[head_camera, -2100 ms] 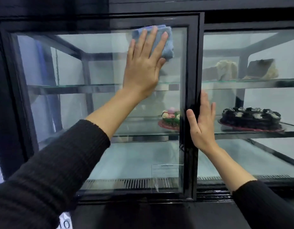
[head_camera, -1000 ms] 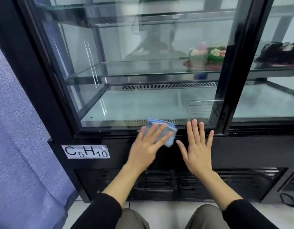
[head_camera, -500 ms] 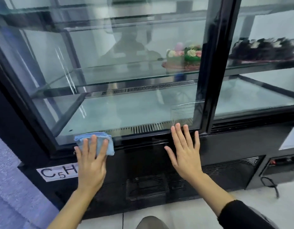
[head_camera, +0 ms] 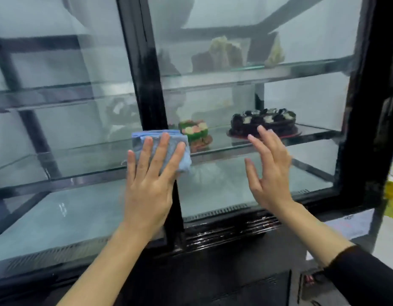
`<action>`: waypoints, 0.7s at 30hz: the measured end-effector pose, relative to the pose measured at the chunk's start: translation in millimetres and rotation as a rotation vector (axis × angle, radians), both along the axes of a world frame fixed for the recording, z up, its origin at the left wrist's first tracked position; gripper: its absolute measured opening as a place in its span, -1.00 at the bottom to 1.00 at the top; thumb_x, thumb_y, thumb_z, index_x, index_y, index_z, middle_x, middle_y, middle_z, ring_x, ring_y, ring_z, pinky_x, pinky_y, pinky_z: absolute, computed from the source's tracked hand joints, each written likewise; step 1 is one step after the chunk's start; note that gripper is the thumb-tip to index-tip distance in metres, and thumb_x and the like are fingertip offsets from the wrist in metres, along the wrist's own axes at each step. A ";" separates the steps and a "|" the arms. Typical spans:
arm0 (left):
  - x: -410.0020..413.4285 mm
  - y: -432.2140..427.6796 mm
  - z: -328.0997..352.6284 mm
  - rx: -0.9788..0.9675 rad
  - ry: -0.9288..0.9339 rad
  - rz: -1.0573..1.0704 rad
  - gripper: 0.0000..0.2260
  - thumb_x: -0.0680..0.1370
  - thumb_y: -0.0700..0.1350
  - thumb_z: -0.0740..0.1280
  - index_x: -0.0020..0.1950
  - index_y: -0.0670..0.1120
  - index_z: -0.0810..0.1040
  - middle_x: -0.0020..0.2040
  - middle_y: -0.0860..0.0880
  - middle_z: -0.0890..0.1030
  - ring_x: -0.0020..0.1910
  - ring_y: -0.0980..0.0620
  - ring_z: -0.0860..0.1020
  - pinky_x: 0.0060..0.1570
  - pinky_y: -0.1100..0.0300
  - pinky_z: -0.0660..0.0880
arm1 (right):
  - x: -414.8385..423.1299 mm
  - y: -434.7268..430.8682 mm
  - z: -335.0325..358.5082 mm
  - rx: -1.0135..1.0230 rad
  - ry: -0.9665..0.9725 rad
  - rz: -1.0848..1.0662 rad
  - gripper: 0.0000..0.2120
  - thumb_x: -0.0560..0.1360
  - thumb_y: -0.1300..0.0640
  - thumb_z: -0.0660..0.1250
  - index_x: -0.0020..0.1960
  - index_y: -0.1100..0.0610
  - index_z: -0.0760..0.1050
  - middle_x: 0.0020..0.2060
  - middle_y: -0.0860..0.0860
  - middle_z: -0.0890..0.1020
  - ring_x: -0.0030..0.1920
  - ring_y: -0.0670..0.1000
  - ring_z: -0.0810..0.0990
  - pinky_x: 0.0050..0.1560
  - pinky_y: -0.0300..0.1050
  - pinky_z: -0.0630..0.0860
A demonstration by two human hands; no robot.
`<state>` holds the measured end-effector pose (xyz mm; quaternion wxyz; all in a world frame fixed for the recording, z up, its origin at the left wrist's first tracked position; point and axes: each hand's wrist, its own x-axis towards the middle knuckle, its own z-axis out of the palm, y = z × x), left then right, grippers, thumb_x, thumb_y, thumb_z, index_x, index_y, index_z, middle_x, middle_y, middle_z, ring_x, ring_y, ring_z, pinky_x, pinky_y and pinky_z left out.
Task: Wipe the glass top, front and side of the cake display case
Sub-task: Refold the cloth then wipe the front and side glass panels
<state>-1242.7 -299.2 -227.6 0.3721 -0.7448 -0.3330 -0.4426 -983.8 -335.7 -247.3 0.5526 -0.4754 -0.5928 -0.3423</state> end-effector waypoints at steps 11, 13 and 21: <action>102.5 17.5 194.7 0.032 -0.114 0.236 -0.43 0.66 -0.10 0.15 0.60 -0.06 -0.05 0.59 -0.27 -0.06 0.57 -0.27 -0.07 0.48 -0.18 -0.19 | 166.5 28.3 102.6 0.045 -0.151 -0.069 -0.48 0.61 -0.05 0.15 0.50 0.16 0.27 0.50 0.09 0.32 0.53 0.12 0.20 0.52 0.26 -0.04; 108.8 16.2 227.3 0.007 -0.175 0.184 -0.48 0.67 -0.07 0.06 0.60 -0.05 -0.03 0.59 -0.26 -0.08 0.56 -0.27 -0.10 0.46 -0.14 -0.24 | 178.1 30.7 106.4 0.064 -0.132 -0.093 -0.43 0.60 -0.09 0.15 0.51 0.17 0.24 0.51 0.10 0.29 0.54 0.13 0.17 0.52 0.25 -0.06; 114.0 2.6 120.0 -0.162 -0.195 0.103 -0.41 0.65 0.13 0.02 0.60 0.02 -0.14 0.60 -0.09 -0.23 0.57 -0.08 -0.27 0.49 -0.09 -0.32 | 233.6 29.0 107.3 0.102 -0.170 -0.138 -0.36 0.60 -0.10 0.17 0.53 0.25 0.17 0.53 0.18 0.21 0.56 0.18 0.12 0.56 0.14 -0.02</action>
